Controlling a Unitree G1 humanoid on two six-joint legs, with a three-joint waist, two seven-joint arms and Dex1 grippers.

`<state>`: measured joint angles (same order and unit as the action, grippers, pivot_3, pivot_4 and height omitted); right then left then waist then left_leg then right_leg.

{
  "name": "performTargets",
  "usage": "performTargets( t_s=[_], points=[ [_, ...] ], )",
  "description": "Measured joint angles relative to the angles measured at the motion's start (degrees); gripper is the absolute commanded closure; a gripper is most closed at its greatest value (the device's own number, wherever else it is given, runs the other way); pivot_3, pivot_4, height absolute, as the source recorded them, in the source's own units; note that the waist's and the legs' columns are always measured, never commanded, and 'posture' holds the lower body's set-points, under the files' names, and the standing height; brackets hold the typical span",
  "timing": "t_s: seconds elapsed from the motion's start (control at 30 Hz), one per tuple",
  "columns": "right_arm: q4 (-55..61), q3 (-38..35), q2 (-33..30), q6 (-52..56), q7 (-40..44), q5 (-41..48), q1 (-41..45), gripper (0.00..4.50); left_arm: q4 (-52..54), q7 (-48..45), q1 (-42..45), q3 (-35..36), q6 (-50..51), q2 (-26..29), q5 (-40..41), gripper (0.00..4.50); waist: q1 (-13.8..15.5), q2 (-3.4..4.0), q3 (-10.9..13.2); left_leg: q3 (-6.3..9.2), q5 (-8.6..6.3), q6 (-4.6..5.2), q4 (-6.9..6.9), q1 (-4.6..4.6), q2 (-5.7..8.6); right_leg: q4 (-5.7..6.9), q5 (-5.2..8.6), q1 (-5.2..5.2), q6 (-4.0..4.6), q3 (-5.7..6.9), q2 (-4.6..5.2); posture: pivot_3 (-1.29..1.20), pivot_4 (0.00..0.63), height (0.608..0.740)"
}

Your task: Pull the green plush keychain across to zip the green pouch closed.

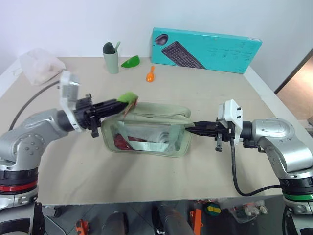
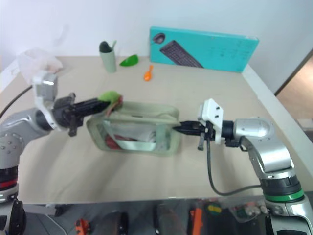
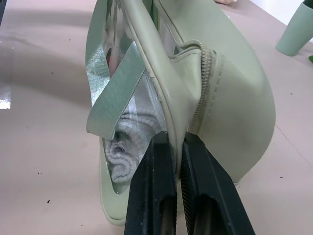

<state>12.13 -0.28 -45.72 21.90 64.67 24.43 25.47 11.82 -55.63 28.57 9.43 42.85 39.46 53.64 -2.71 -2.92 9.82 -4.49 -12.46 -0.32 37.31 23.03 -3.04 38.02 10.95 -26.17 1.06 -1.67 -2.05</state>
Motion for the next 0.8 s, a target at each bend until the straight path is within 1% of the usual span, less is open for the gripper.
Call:
performTargets(
  t_s=[0.07, 0.13, 0.17, 0.27, 0.47, 0.57, 0.67, 0.73, 0.8],
  points=[
    [0.0, 0.0, 0.0, 0.0, -0.1, 0.0, -0.1, 4.50, 0.0, -0.6, -0.4, -0.1, -0.2, 0.0, -0.8, 4.44, 0.0, 0.00, 0.0, 0.04, 0.00, 0.00, 0.00, 0.00, -0.02, 0.00, 0.01, 0.01, 0.02, 0.05, -0.02, 0.00, 0.150, 0.740],
    [0.1, 0.0, 0.0, 0.0, -0.2, 0.1, -0.3, 4.50, 0.0, -2.0, -1.0, -0.1, -1.5, 0.0, -1.3, 3.77, 0.0, 0.00, 0.0, 0.05, 0.00, 0.00, 0.00, -0.01, -0.03, 0.00, 0.02, 0.02, 0.03, 0.06, -0.02, 0.00, 0.150, 0.740],
    [0.1, 0.0, 0.0, 0.0, -0.2, 0.1, -0.4, 4.50, 0.0, -2.8, -1.4, -0.1, -1.9, 0.0, -1.3, 3.54, 0.0, 0.00, 0.0, 0.05, 0.00, 0.00, 0.00, -0.01, -0.04, 0.00, 0.02, 0.02, 0.03, 0.06, -0.02, 0.00, 0.150, 0.740],
    [0.1, 0.0, 0.0, 0.0, -0.3, 0.1, -0.4, 4.50, -0.2, -3.3, -1.5, 0.6, -1.9, -0.7, -0.6, 2.54, 0.0, 0.00, 0.0, 0.06, 0.00, 0.00, 0.01, 0.00, -0.04, 0.00, 0.02, 0.04, 0.04, 0.07, -0.02, 0.00, 0.150, 0.740],
    [0.1, 0.0, 0.0, 0.0, -0.3, 0.1, -0.4, 4.50, -1.7, -2.4, -1.0, 3.2, -1.9, -1.8, 1.4, 0.37, 0.0, 0.00, 0.0, 0.06, 0.01, 0.00, 0.02, 0.00, -0.04, 0.00, 0.02, 0.04, 0.03, 0.06, -0.03, 0.00, 0.150, 0.740],
    [0.1, 0.0, 0.0, 0.0, -0.3, 0.1, -0.3, 4.50, -1.7, -1.8, -0.8, 5.2, -3.8, -2.1, 1.5, 0.37, 0.0, 0.00, 0.0, 0.06, 0.00, 0.00, 0.01, 0.00, -0.05, 0.00, 0.02, 0.03, 0.04, 0.07, -0.03, 0.00, 0.150, 0.740],
    [0.1, 0.0, 0.0, -0.1, -0.3, 0.1, -0.3, 4.50, -1.8, -1.9, -0.8, 8.6, -2.9, -1.8, 4.8, 0.37, 0.0, 0.00, 0.0, 0.06, 0.00, 0.00, 0.00, 0.00, -0.06, 0.00, 0.02, 0.03, 0.04, 0.07, -0.05, 0.00, 0.150, 0.740],
    [0.1, 0.1, 0.1, -0.1, -0.2, 0.1, -0.3, 4.50, -1.8, -2.4, -1.1, 11.0, -1.7, 0.1, 6.9, 0.37, 0.0, 0.00, 0.0, 0.05, 0.00, 0.00, 0.01, 0.00, -0.11, 0.00, 0.02, 0.02, 0.04, 0.07, -0.08, 0.00, 0.150, 0.740],
    [0.1, 0.2, 0.1, -0.1, -0.2, 0.1, -0.2, 4.50, -1.7, -3.9, -3.3, 12.8, -1.2, 2.9, 7.7, 0.37, -0.1, 0.01, 0.0, 0.01, 0.00, -0.01, -0.03, -0.06, -0.13, 0.00, 0.04, 0.02, 0.06, 0.04, -0.10, 0.00, 0.150, 0.740]
  ],
)
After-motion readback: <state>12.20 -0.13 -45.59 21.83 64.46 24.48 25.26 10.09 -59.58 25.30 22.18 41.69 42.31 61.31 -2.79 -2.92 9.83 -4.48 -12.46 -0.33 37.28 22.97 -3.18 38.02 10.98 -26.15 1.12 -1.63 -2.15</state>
